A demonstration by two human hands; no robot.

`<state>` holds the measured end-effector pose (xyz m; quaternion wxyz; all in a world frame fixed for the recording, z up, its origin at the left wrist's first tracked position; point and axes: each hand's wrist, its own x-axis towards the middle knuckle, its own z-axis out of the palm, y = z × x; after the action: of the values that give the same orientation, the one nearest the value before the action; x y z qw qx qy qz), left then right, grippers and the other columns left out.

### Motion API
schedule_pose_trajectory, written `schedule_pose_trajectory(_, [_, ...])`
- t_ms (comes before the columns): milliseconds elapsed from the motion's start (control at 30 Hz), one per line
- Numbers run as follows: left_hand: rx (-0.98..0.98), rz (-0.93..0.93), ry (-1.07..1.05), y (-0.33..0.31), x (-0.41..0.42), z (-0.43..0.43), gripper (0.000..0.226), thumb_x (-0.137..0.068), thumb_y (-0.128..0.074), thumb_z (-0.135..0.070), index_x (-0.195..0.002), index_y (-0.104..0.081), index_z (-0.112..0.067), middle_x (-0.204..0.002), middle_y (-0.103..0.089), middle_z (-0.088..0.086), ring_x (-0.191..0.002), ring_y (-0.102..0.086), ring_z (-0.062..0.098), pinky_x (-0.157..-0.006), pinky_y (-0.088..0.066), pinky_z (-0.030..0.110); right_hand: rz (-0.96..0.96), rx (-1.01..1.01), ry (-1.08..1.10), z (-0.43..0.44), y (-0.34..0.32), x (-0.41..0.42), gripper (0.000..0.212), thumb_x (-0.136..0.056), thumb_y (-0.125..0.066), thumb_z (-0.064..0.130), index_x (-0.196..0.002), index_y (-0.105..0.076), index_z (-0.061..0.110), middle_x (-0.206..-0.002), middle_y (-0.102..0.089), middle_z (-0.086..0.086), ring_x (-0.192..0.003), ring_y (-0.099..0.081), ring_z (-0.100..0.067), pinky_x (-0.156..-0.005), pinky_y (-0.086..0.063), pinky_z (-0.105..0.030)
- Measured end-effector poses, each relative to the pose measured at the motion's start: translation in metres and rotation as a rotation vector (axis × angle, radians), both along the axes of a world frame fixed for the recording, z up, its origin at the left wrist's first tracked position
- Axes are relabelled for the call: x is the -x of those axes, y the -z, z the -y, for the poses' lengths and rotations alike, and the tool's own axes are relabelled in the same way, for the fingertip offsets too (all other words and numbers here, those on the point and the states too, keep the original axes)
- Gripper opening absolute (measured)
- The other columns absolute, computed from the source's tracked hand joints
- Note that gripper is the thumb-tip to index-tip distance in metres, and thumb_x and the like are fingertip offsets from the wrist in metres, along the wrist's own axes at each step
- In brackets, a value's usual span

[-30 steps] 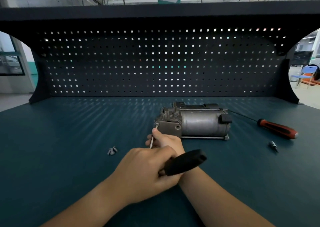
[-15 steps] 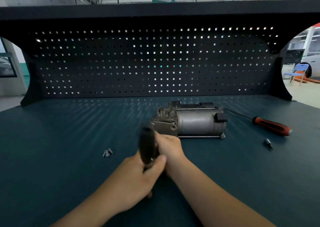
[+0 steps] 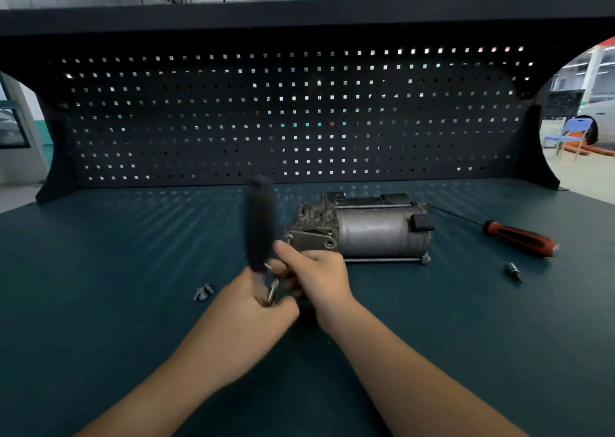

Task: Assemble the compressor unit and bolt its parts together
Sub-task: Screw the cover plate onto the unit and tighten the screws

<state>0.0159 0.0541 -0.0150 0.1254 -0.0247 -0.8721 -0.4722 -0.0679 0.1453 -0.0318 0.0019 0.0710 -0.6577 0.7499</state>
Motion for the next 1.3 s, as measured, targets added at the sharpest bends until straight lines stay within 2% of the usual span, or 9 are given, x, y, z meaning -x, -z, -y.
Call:
schedule_pose_trajectory(100, [0.563, -0.143, -0.086, 0.012, 0.001, 0.005, 0.041, -0.08, -0.047, -0.04, -0.118, -0.033, -0.042, -0.072, -0.059, -0.009, -0.069, -0.058, 0.007, -0.06, -0.045, 0.023, -0.005, -0.027, -0.002, 0.001, 0.001, 0.002, 0.041, -0.077, -0.073, 0.028, -0.042, -0.055, 0.017, -0.045, -0.051, 0.002, -0.047, -0.047, -0.01, -0.053, -0.04, -0.022])
schedule_pose_trajectory(200, [0.743, -0.195, -0.099, 0.017, 0.003, 0.005, 0.057, -0.085, -0.044, -0.046, -0.133, -0.015, -0.04, -0.072, -0.054, -0.007, -0.071, -0.059, 0.012, -0.062, -0.047, 0.027, 0.011, -0.018, -0.022, 0.002, 0.001, 0.003, 0.038, -0.08, -0.07, 0.024, -0.046, -0.057, 0.011, -0.05, -0.053, -0.005, -0.049, -0.05, -0.014, -0.056, -0.042, -0.024])
schedule_pose_trajectory(400, [-0.141, 0.012, 0.03, 0.003, -0.003, -0.006, 0.019, -0.085, -0.048, -0.051, -0.084, -0.052, -0.032, -0.059, -0.066, 0.003, -0.042, -0.054, 0.015, -0.049, -0.043, 0.027, 0.184, 0.136, -0.096, 0.001, -0.004, 0.003, 0.028, -0.084, -0.065, 0.018, -0.059, -0.057, 0.008, -0.051, -0.057, -0.002, -0.048, -0.051, -0.012, -0.05, -0.04, -0.022])
schedule_pose_trajectory(500, [-0.76, 0.162, 0.124, -0.005, -0.005, -0.015, 0.033, -0.072, -0.054, -0.041, -0.097, -0.063, -0.022, -0.065, -0.067, 0.012, -0.035, -0.049, 0.017, -0.038, -0.043, 0.023, 0.226, 0.173, -0.14, -0.002, -0.006, 0.002, 0.023, -0.085, -0.064, 0.024, -0.068, -0.062, 0.009, -0.055, -0.06, 0.002, -0.051, -0.053, -0.012, -0.048, -0.041, -0.022])
schedule_pose_trajectory(567, [-0.817, 0.195, 0.144, -0.006, -0.006, -0.016, 0.032, -0.071, -0.057, -0.035, -0.096, -0.064, -0.016, -0.058, -0.061, 0.01, -0.034, -0.047, 0.016, -0.036, -0.042, 0.022, 0.232, 0.182, -0.145, -0.003, -0.005, 0.002, 0.024, -0.086, -0.063, 0.027, -0.068, -0.064, 0.01, -0.054, -0.061, 0.003, -0.049, -0.053, -0.01, -0.047, -0.041, -0.02])
schedule_pose_trajectory(733, [0.01, -0.05, 0.01, 0.005, 0.002, 0.0, 0.009, -0.087, -0.053, -0.03, -0.093, -0.057, -0.036, -0.049, -0.052, -0.007, -0.043, -0.047, 0.008, -0.048, -0.041, 0.021, 0.137, 0.162, -0.124, 0.005, 0.003, 0.003, 0.035, -0.088, -0.061, 0.026, -0.056, -0.059, 0.012, -0.048, -0.058, 0.003, -0.042, -0.052, -0.006, -0.047, -0.042, -0.016])
schedule_pose_trajectory(967, [0.835, -0.266, -0.218, 0.017, 0.007, 0.002, 0.062, -0.082, -0.044, -0.053, -0.137, -0.022, -0.034, -0.079, -0.059, -0.009, -0.08, -0.061, 0.014, -0.064, -0.042, 0.027, 0.007, -0.024, 0.007, 0.004, 0.003, 0.001, 0.041, -0.08, -0.07, 0.032, -0.047, -0.055, 0.012, -0.044, -0.051, 0.001, -0.042, -0.047, -0.007, -0.046, -0.038, -0.017])
schedule_pose_trajectory(1167, [-0.158, -0.044, 0.065, 0.008, 0.003, -0.007, 0.036, -0.077, -0.053, -0.063, -0.089, -0.06, -0.03, -0.063, -0.067, -0.003, -0.046, -0.055, 0.004, -0.053, -0.046, 0.02, 0.25, 0.275, -0.11, 0.001, -0.003, 0.001, 0.026, -0.084, -0.065, 0.017, -0.061, -0.058, 0.007, -0.054, -0.057, -0.003, -0.048, -0.054, -0.014, -0.051, -0.045, -0.023])
schedule_pose_trajectory(1300, [-0.948, 0.164, 0.146, -0.003, 0.001, -0.017, 0.041, -0.072, -0.053, -0.042, -0.088, -0.068, -0.008, -0.061, -0.064, 0.011, -0.037, -0.05, 0.014, -0.038, -0.044, 0.021, 0.378, 0.354, -0.171, -0.001, -0.006, -0.001, 0.027, -0.086, -0.063, 0.027, -0.069, -0.06, 0.007, -0.045, -0.057, 0.001, -0.032, -0.05, -0.009, -0.035, -0.039, -0.016])
